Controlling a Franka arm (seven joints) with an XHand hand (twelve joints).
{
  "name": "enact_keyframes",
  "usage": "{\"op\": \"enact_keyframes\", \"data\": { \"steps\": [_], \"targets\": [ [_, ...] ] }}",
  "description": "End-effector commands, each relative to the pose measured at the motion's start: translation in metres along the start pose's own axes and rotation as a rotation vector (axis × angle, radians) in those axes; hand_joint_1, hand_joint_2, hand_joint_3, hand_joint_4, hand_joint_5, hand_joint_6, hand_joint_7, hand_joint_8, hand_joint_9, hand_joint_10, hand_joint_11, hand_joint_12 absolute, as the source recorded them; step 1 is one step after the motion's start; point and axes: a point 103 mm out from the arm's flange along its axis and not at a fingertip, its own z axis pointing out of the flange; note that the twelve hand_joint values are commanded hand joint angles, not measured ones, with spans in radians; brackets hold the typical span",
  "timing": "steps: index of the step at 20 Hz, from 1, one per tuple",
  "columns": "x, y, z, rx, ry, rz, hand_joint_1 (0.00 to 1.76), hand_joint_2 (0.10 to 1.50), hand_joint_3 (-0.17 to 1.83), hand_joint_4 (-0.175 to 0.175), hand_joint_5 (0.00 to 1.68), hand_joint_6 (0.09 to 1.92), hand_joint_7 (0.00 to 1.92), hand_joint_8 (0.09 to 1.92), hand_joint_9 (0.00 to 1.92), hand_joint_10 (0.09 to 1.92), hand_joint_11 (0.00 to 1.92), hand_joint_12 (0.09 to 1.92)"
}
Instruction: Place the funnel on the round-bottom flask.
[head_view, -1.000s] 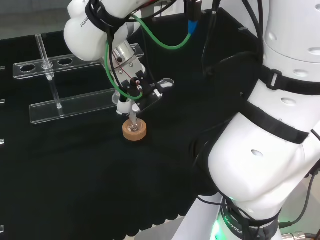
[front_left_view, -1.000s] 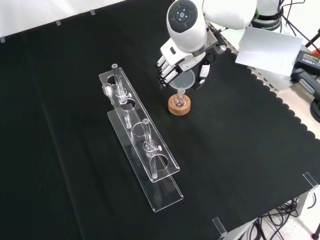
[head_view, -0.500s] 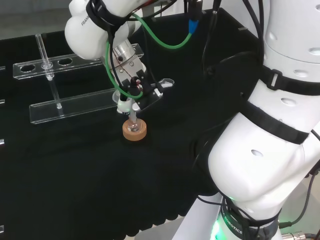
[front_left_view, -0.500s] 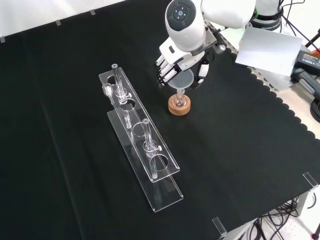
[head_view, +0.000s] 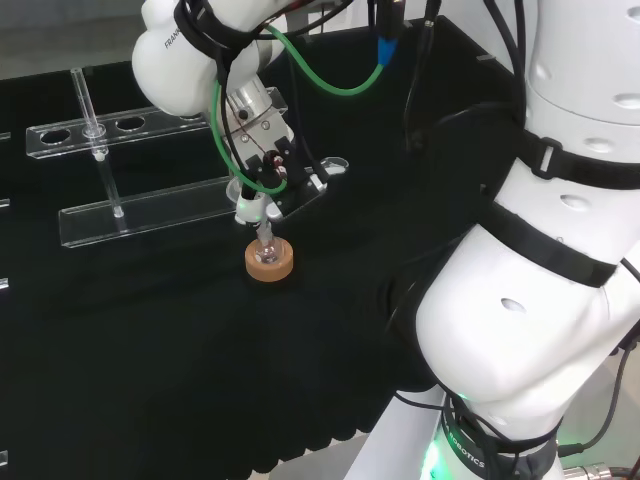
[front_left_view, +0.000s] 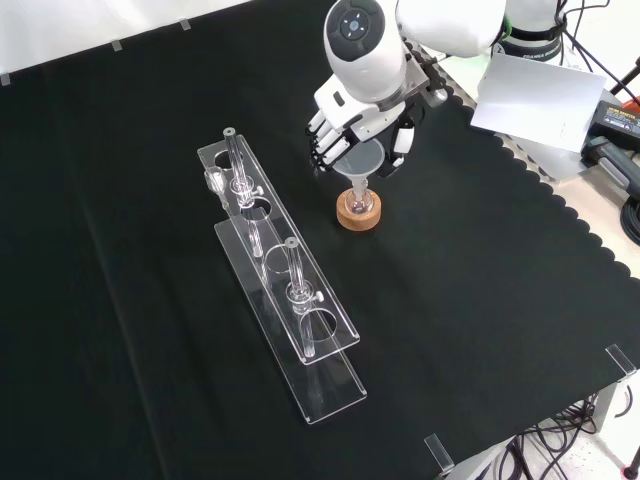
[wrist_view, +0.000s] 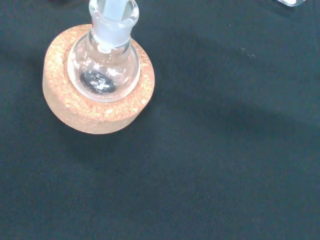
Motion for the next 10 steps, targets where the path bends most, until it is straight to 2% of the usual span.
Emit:
{"op": "enact_keyframes", "data": {
  "steps": [1, 10],
  "targets": [
    [-0.0058, 0.0051, 0.0067, -0.009, -0.004, -0.009, 0.70, 0.76, 0.52, -0.054, 0.38, 0.36, 0.30, 0.71, 0.59, 0.58, 0.45, 1.29],
    [-0.0066, 0.0041, 0.0091, -0.012, 0.003, -0.026, 0.69, 0.76, 0.51, -0.055, 0.40, 0.29, 0.27, 0.73, 0.57, 0.61, 0.43, 1.30]
  ]
}}
